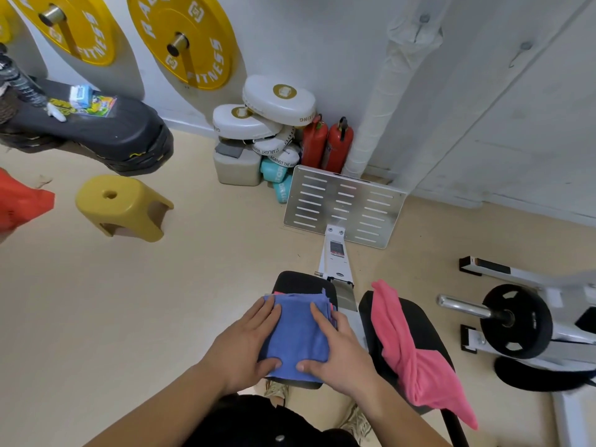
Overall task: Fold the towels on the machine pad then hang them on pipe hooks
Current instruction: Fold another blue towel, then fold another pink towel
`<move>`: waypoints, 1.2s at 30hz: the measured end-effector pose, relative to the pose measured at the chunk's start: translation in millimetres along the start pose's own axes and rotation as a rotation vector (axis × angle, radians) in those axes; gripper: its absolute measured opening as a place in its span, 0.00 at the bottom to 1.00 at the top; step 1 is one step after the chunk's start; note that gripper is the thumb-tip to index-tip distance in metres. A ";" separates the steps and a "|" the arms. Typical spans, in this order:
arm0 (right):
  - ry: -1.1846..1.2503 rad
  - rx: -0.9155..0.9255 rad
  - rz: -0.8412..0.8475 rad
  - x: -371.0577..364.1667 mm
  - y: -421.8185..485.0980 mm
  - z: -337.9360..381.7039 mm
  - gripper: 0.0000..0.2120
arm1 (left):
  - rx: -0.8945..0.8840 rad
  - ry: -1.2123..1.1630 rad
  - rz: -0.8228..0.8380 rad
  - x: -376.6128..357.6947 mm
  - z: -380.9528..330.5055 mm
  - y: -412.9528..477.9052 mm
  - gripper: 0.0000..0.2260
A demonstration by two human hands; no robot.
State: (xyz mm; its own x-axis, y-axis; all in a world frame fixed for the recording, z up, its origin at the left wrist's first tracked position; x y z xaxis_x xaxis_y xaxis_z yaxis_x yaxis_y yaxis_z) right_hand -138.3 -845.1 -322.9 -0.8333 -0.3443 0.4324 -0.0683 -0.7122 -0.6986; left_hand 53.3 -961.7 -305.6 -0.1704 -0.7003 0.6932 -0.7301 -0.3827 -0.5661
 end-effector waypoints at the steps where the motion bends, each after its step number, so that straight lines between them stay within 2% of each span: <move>1: -0.039 -0.012 -0.022 -1.7 1.5 0.9 0.54 | 0.010 0.004 -0.004 -1.4 1.0 2.3 0.44; 6: -0.150 -0.064 -0.112 -6.7 7.1 0.7 0.54 | 0.053 0.067 -0.029 0.2 -5.1 10.7 0.44; 9: -0.053 -0.056 -0.085 -4.8 5.2 -3.1 0.54 | 0.085 0.124 -0.038 1.9 -12.3 13.2 0.45; 12: 0.091 0.012 -0.108 3.0 -4.7 -6.2 0.53 | 0.012 0.221 -0.108 8.5 -26.7 11.1 0.46; 14: 0.124 0.062 -0.166 8.1 -16.7 -7.4 0.48 | -0.106 0.257 -0.182 12.0 -44.5 11.8 0.38; 16: 0.168 0.080 -0.288 13.0 -32.2 -13.6 0.37 | -0.237 0.237 -0.278 16.7 -67.8 12.4 0.26; 19: 0.169 -0.077 -0.512 21.4 -56.5 -41.3 0.21 | -0.386 0.182 -0.357 13.8 -98.5 17.6 0.15; 22: 0.177 -0.334 -0.613 26.4 -75.1 -90.6 0.20 | -0.393 0.090 -0.317 -1.2 -115.1 22.7 0.11; 25: 0.226 -0.480 -0.555 20.6 -82.5 -130.7 0.24 | -0.338 0.025 -0.229 -12.6 -127.1 22.7 0.12; 27: 0.255 -0.489 -0.515 15.7 -81.3 -144.7 0.24 | -0.319 -0.002 -0.183 -18.7 -135.2 19.6 0.13; 30: 0.273 -0.459 -0.548 18.1 -81.6 -147.5 0.17 | -0.312 -0.033 -0.142 -32.4 -144.5 11.4 0.15; 34: 0.566 -0.362 -0.700 35.5 -104.9 -123.0 0.09 | -0.317 -0.130 -0.098 -41.0 -159.0 1.9 0.16; 36: 0.687 -0.293 -0.727 48.2 -127.7 -107.4 0.10 | -0.344 -0.175 -0.094 -39.6 -170.4 3.6 0.16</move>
State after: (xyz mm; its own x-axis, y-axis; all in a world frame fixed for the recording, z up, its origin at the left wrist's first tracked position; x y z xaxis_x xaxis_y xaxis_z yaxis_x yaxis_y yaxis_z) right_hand -228.7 -705.1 -274.1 -0.6641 0.5963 0.4510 -0.7330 -0.4001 -0.5502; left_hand -55.3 -832.6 -259.0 0.0012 -0.7754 0.6315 -0.9215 -0.2462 -0.3005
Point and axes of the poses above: each hand's wrist, its own y-axis towards the middle knuckle, its own x-axis out of the back of the hand, z = x × y, the point moved 2 cm from there along y, towards the middle knuckle, and after that the axes turned 7 degrees about z, right-handed, at the moved point
